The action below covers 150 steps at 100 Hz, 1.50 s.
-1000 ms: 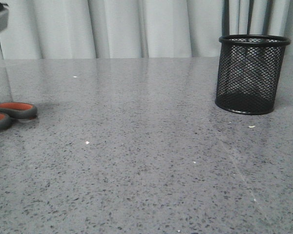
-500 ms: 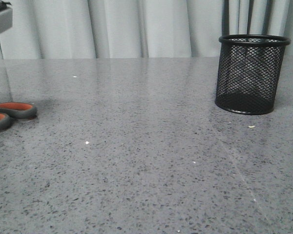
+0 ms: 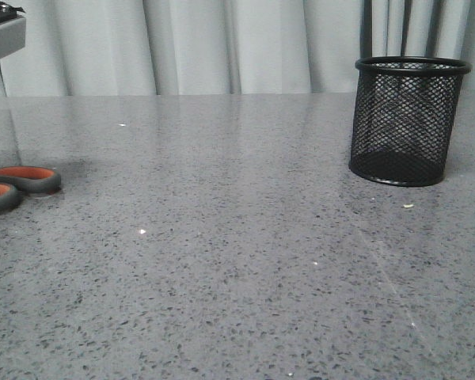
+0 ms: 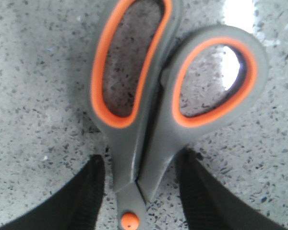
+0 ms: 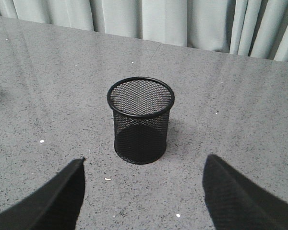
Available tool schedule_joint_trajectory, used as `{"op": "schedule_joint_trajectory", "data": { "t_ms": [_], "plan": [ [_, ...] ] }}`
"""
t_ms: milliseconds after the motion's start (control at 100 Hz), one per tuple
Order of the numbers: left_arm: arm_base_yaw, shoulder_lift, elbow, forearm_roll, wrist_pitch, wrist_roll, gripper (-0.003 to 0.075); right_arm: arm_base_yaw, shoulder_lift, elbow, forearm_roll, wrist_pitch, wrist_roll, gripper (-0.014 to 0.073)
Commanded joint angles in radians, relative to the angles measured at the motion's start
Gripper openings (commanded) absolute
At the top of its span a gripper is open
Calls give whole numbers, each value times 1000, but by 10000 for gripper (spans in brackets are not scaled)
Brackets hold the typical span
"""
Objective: Put scissors into bucket
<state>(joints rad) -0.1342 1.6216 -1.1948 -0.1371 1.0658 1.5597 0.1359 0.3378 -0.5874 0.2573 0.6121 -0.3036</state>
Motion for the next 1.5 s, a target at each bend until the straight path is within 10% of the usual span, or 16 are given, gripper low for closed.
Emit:
{"op": "schedule_joint_trajectory", "data": {
  "t_ms": [0, 870, 1490],
  "plan": [
    [3, 1, -5, -28, -43, 3, 267, 3, 18, -33, 4, -71, -7, 468],
    [3, -113, -210, -186, -60, -58, 167, 3, 18, -35, 160, -63, -7, 468],
    [-419, -163, -346, -211, -145, -103, 168, 26, 167, -113, 1010, 126, -593, 471]
  ]
}}
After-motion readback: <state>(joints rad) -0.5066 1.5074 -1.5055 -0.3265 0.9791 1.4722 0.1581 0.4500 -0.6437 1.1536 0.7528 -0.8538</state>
